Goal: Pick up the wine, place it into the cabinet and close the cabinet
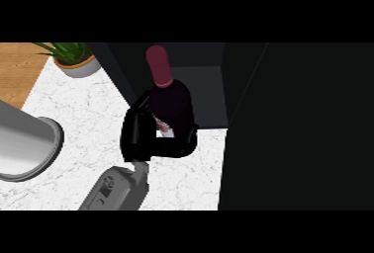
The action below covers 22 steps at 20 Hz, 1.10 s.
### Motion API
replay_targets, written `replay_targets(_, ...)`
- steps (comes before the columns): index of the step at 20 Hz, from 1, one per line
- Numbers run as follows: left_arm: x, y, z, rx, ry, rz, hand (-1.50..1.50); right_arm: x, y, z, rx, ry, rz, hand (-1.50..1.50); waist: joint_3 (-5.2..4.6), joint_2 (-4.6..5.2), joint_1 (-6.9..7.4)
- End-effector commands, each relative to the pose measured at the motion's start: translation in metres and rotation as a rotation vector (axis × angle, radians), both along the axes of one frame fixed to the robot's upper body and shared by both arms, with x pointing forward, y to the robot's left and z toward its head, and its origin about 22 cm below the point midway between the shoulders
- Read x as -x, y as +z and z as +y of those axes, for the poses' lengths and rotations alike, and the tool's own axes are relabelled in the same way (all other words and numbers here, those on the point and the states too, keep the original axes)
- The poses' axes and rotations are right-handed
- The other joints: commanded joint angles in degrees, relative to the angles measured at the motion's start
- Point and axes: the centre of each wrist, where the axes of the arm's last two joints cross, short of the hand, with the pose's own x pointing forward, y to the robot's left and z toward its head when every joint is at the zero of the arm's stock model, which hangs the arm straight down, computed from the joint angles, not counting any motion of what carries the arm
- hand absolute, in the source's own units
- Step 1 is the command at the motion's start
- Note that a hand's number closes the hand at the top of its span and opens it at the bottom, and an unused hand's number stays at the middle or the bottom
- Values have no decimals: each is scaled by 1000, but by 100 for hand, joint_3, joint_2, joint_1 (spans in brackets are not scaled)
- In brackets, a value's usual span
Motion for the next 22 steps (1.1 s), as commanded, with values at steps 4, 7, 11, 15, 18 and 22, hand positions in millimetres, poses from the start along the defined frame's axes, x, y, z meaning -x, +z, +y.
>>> replay_targets(4, -15, 5, -16, -58, 25, 33, 150, 28, 19, -7, -82, 60, -35, -150, 0, -3, 65)
replay_targets(7, -15, -9, -22, -80, 31, 89, 150, 49, 30, -9, -72, 81, -35, -150, -2, -17, -7)
replay_targets(11, -29, -37, -21, -89, 50, 72, 150, 29, 25, -10, -73, 99, -44, -150, -4, 22, -14)
replay_targets(15, -25, -66, -14, -96, 66, 102, 150, 37, 22, -9, -87, 83, -37, -150, -4, 15, -49)
replay_targets(18, -36, -77, -5, -74, 78, 114, 150, 35, 25, -9, -70, 96, -44, -150, -7, 26, -47)
replay_targets(22, -45, -76, -11, -43, 89, 96, 150, 35, 27, -7, -76, 90, -39, -150, -11, 29, -66)
